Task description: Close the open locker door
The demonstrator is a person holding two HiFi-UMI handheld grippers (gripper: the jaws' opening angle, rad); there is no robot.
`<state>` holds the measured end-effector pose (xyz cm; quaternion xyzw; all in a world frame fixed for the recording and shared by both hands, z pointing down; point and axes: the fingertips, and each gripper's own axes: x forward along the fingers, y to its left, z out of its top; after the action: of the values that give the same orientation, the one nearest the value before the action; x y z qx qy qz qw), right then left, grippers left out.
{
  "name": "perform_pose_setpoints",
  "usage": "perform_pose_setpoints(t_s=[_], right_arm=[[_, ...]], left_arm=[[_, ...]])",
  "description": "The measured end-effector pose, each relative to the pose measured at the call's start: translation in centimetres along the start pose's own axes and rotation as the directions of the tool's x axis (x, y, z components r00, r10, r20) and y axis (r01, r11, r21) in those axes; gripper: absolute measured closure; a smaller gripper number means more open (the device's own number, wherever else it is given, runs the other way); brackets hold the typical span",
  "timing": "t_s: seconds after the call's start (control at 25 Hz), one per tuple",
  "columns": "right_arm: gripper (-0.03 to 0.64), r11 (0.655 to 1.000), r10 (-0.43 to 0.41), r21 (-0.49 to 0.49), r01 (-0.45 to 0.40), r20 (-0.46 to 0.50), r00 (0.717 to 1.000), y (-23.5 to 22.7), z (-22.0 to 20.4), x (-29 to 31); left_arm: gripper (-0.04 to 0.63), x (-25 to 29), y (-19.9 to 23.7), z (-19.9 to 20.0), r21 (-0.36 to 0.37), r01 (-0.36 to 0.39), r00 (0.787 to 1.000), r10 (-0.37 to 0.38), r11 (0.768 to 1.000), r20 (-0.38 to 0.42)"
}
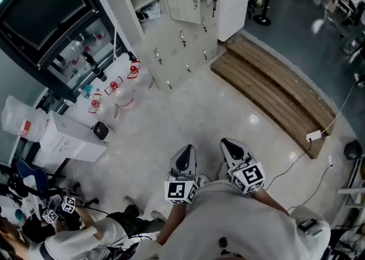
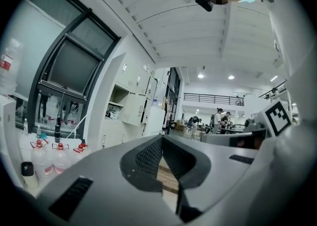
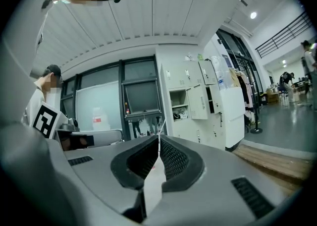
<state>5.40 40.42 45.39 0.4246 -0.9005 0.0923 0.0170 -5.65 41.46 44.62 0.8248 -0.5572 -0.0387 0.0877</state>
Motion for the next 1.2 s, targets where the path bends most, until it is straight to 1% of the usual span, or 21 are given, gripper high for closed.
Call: perform_pose_setpoints(t_s=[0.12,0.28,0.52,0.76,0.84,0.96,1.2], right_arm=[[0.588,1.000,-0.021,0.017,0.021,-0.016,1.000,-1.0,-0.5,0.8],[0.588,0.999,-0.026,0.027,0.026,-0.019,0.999,-2.7,-0.4,2.5],[0.588,1.000,-0.005,0.017,0.006,-0.013,1.000,-6.0,0.9,6.8],[0.588,1.000,0.011,0.029,-0.010,-0.008,1.000,-10.2,1.9,10.9],[0.588,0.999,0.019,0.033,-0.019,-0.013,1.000,-11.5,2.2,12.3],[0.588,0.998,0.047,0.032,-0.047,-0.013,0.999,-13.5,3.0,14.7],[0.588,0.994,0.103,0.015,-0.104,0.037,0.994,-17.5,5.3,17.8]], left_arm=[[0.588,0.9,0.7,-0.9,-0.005,-0.003,1.000,0.003,1.000,-0.028],[0.588,2.6,1.6,-0.9,-0.003,-0.008,0.999,0.008,1.000,-0.034],[0.588,6.8,3.6,-0.2,-0.005,-0.037,0.999,0.037,0.999,-0.034],[0.588,12.0,4.9,-0.4,0.013,-0.039,0.997,0.040,0.999,-0.059],[0.588,13.7,5.3,0.0,0.019,-0.047,0.997,0.048,0.999,-0.055],[0.588,16.6,6.2,1.2,0.022,-0.078,0.996,0.079,0.997,-0.037],[0.588,21.8,6.5,2.4,0.021,-0.125,0.992,0.125,0.992,-0.009]])
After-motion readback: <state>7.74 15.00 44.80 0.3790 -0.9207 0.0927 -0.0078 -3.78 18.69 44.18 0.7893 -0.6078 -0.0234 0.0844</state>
